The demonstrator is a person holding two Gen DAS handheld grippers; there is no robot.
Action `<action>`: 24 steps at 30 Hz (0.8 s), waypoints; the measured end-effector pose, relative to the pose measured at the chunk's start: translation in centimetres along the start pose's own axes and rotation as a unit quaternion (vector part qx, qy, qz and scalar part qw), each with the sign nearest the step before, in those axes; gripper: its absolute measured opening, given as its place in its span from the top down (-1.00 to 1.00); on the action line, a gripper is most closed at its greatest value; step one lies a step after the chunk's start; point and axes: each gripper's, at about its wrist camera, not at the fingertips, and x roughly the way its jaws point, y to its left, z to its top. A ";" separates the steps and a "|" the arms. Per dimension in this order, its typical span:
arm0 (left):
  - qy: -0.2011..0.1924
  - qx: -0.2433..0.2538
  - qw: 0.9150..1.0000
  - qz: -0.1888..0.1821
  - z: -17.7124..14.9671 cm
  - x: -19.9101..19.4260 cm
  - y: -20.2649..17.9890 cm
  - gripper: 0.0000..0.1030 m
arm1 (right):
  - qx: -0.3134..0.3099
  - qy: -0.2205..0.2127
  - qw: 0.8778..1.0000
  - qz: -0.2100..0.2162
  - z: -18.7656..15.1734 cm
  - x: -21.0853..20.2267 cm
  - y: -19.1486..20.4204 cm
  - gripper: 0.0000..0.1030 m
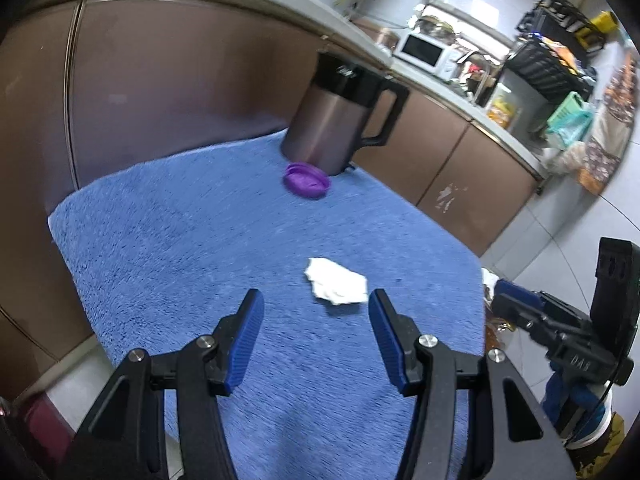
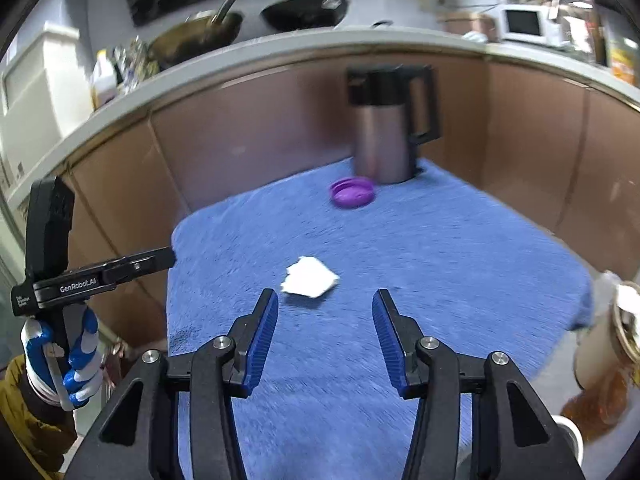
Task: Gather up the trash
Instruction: 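Move both open grippers back over the table toward the remaining tissue and lid, then grasp the white tissue with the right gripper while the left grasps the purple lid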
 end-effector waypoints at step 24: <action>0.098 0.031 0.993 0.061 12.7 23.1 1.5 0.00 | -0.059 0.119 0.989 0.059 0.7 19.5 -0.4 0.14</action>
